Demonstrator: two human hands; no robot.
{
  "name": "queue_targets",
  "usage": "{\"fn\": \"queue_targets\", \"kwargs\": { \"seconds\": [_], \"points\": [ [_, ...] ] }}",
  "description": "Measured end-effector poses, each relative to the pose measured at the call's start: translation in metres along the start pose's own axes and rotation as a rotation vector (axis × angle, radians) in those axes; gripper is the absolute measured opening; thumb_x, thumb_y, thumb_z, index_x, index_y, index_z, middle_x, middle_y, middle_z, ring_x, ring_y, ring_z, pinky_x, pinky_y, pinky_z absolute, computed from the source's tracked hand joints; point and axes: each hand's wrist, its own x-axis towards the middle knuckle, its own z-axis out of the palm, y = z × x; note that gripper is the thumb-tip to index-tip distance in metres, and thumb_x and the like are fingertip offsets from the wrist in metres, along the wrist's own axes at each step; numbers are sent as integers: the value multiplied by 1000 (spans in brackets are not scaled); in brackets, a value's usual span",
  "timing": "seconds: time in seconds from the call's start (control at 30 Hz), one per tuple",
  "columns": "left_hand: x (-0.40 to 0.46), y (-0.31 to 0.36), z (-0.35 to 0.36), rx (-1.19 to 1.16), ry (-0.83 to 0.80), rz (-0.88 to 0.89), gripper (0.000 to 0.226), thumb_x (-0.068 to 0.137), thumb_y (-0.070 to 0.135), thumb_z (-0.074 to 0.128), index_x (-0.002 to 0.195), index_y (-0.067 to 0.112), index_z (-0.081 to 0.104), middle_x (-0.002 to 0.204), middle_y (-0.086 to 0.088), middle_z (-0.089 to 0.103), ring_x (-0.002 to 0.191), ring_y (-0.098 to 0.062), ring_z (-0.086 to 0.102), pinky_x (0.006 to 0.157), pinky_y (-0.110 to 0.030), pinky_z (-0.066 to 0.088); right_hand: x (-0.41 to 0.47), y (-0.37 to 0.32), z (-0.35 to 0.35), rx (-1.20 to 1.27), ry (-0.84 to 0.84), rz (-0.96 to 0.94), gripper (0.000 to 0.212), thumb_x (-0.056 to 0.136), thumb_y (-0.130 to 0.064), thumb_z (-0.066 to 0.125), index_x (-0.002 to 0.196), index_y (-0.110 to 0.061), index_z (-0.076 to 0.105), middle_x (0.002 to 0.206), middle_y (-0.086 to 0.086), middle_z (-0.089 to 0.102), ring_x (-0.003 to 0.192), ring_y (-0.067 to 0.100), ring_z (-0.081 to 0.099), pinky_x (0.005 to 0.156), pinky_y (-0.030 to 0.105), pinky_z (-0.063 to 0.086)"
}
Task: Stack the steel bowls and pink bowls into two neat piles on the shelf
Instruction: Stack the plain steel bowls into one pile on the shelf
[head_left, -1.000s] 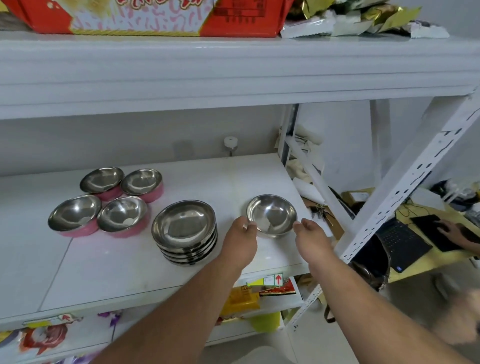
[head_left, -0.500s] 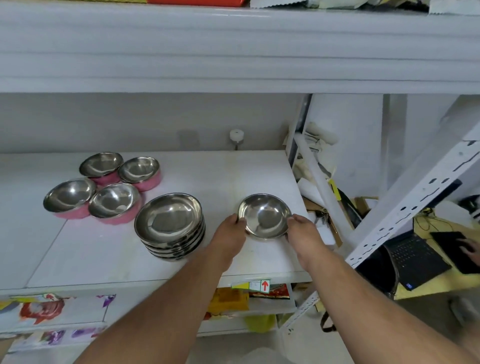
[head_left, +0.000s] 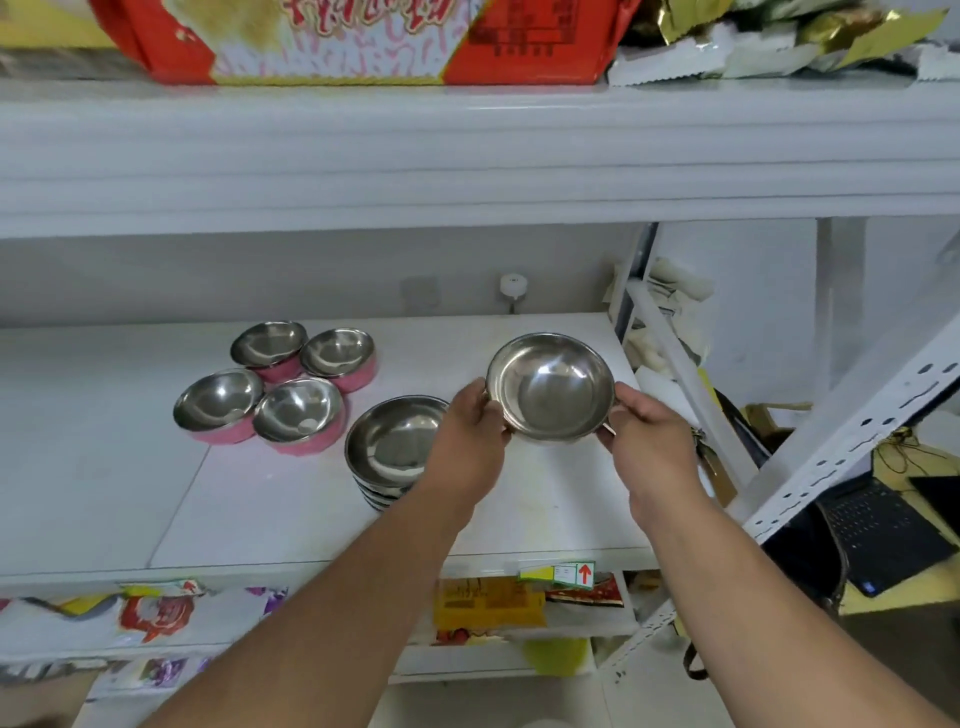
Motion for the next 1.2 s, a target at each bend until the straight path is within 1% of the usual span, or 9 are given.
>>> {"fn": "queue_targets", "kwargs": {
  "seconds": [0.13, 0.27, 0.4, 0.57, 0.77, 0.9, 0.97, 1.07, 1.2],
  "points": [
    [-10, 19, -47, -59, 67, 68, 31, 103, 8, 43, 123, 20, 63, 113, -4, 72, 103, -12, 70, 92, -30, 57, -25, -12, 32, 91, -40, -41, 30, 98, -1, 56, 121, -13, 71, 116, 0, 73, 106, 13, 70, 90, 26, 57],
    [-17, 24, -96, -46, 98, 90, 34, 104, 6, 38, 119, 13, 69, 90, -6, 77, 91, -18, 75, 85, -30, 61, -46, -8, 68, 83, -104, -64, 29, 97, -1, 58, 116, -14, 75, 111, 0, 77, 103, 13, 73, 90, 28, 59],
    [-20, 18, -133, -4, 123, 50, 34, 105, 7, 38, 112, 18, 70, 83, -6, 70, 74, -6, 73, 73, -25, 61, -61, 1, 96, 23, -149, -56, 30, 97, 1, 56, 110, -16, 78, 109, 1, 77, 101, 13, 73, 91, 30, 59],
    [-17, -5, -160, 87, 110, -11, 36, 103, 9, 39, 100, 18, 73, 96, -17, 70, 96, -24, 68, 96, -43, 57, -68, 19, 115, -124, -133, -38, 30, 97, -5, 57, 111, -24, 76, 99, -9, 75, 94, 9, 69, 92, 34, 58],
    [-16, -25, -173, 193, 86, -11, 38, 104, 16, 39, 94, 40, 67, 94, 11, 67, 93, -10, 61, 97, -41, 52, -76, 36, 123, -222, -137, -43, 33, 99, -6, 53, 99, -26, 78, 100, -12, 74, 93, -3, 62, 67, 11, 43],
    [-13, -34, -174, 181, 26, 1, 42, 104, 12, 38, 103, 41, 68, 91, 20, 63, 82, 2, 54, 83, -27, 48, -76, 46, 123, -271, -120, -23, 31, 99, -8, 52, 116, -21, 75, 118, -7, 71, 112, 11, 60, 80, 15, 42],
    [-12, -38, -174, 174, -3, -14, 40, 104, 14, 38, 116, 37, 68, 97, 27, 60, 91, 6, 54, 91, -29, 47, -76, 49, 123, -275, -103, 4, 34, 100, -12, 54, 130, -20, 68, 134, -2, 66, 126, 17, 56, 93, 23, 40],
    [-7, -52, -177, 157, -8, -71, 34, 103, 19, 40, 94, 39, 66, 97, 18, 62, 98, -5, 55, 104, -41, 45, -76, 55, 121, -279, -57, 61, 46, 100, -19, 55, 146, -16, 51, 150, 1, 52, 138, 22, 47, 106, 31, 36],
    [-3, -70, -180, -65, 23, -225, 46, 103, 26, 45, 148, 21, 45, 149, 2, 47, 133, -19, 48, 116, -45, 38, -76, 63, 119, -172, -19, 218, 49, 102, -32, 51, 148, -18, 46, 153, 5, 48, 132, 22, 50, 117, 46, 36]
  ]
}}
